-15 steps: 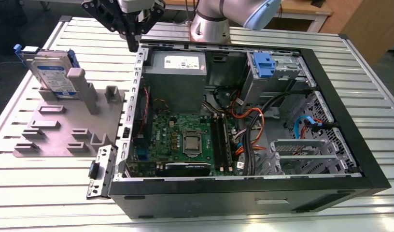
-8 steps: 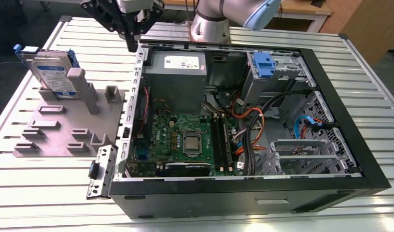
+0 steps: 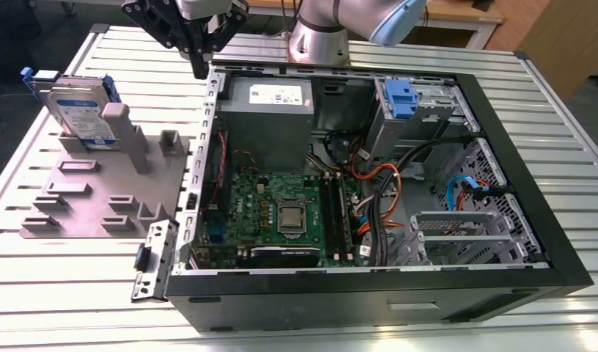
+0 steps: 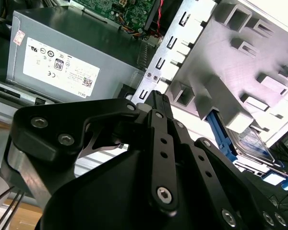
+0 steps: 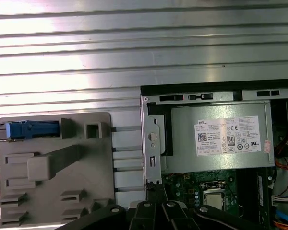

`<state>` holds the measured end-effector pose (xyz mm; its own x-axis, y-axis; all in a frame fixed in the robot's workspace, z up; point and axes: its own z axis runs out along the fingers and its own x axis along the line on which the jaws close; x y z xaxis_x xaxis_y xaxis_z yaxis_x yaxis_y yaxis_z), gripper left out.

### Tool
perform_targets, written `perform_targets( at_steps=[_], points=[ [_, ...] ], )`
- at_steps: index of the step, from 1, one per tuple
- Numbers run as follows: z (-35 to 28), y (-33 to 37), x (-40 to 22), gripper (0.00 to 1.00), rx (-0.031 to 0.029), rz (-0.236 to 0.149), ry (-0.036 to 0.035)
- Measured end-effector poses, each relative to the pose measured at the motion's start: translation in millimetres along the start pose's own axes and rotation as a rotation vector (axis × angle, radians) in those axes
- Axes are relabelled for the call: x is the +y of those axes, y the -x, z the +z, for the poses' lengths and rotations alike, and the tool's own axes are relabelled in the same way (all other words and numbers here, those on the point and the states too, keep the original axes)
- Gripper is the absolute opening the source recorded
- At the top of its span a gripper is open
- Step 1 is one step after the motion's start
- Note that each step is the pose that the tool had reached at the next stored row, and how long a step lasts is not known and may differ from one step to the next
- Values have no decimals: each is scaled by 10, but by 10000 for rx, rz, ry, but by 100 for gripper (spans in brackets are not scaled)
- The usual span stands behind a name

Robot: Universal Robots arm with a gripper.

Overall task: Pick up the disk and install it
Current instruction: 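Reach for the disk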

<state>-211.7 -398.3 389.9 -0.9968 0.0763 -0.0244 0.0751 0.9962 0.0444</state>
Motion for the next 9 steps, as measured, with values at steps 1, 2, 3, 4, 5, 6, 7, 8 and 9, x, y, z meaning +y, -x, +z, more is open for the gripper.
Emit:
perform_targets(
  at_steps=[1,2,3,4,5,6,7,8,9],
  points=[
    [0,0,0,11,0,0,-1],
    [2,-8,0,11,0,0,0],
    [2,-27,-2,11,0,0,-1],
    [2,-29,-2,11,0,0,-1],
    [2,-31,-2,11,0,0,-1],
    [2,-33,-2,11,0,0,0],
    [2,-35,-2,11,0,0,0],
    [2,-37,-2,11,0,0,0],
    [2,-40,-2,11,0,0,0]
  ],
)
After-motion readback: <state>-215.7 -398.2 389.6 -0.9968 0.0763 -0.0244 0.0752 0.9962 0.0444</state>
